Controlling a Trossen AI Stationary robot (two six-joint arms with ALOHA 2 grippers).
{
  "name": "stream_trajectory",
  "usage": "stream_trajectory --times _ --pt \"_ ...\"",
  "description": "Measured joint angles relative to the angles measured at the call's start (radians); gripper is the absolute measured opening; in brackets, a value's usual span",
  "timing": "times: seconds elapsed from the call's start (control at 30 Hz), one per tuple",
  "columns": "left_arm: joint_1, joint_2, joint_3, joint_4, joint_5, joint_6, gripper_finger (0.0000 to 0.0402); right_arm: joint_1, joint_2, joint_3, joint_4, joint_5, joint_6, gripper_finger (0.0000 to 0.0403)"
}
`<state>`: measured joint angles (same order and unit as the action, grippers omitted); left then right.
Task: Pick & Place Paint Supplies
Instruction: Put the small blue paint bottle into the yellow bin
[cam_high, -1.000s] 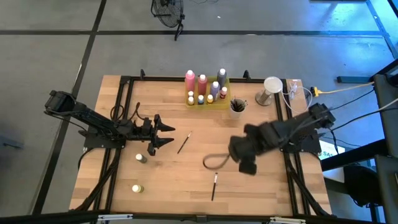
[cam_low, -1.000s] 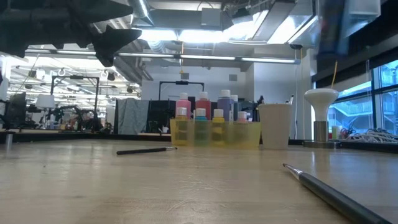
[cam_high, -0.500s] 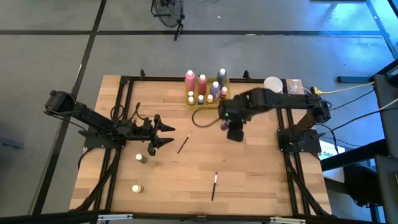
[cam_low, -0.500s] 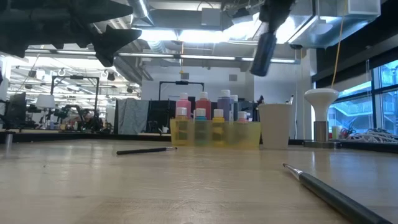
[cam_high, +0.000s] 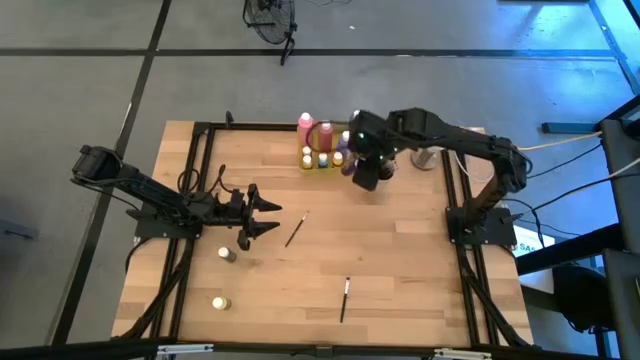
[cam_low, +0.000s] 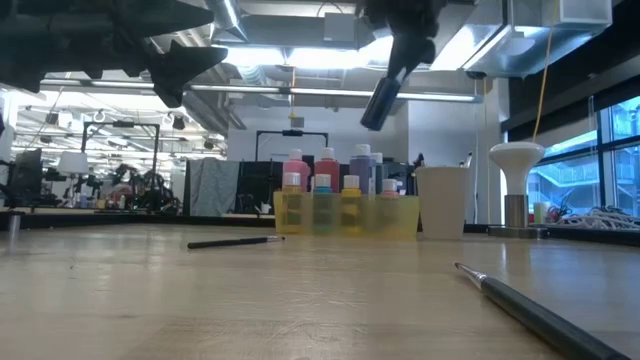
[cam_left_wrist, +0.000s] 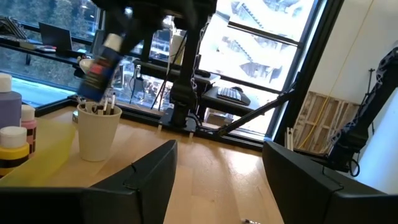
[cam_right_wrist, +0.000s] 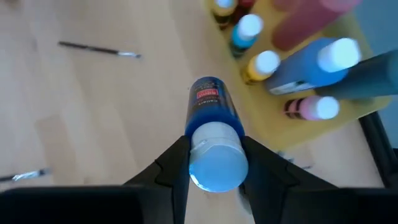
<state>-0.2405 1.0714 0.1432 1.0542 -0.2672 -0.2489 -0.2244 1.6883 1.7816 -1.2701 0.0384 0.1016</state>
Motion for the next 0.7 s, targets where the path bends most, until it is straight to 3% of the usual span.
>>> stream_trajectory --times 0.23,0.37,0.7 --pt "0.000 0.000 0.000 -0.004 0.000 0.000 0.0233 -0.102 0.118 0.120 -0.036 -0.013 -0.024 0.0120" --pt "0.000 0.000 0.000 -0.004 0.000 0.000 0.0233 -0.116 0.186 0.210 -0.174 -0.012 -0.024 0.0120" --pt "0.000 0.000 0.000 -0.004 0.000 0.000 0.0233 -0.188 0.218 0.270 -0.253 -0.005 -0.011 0.0120"
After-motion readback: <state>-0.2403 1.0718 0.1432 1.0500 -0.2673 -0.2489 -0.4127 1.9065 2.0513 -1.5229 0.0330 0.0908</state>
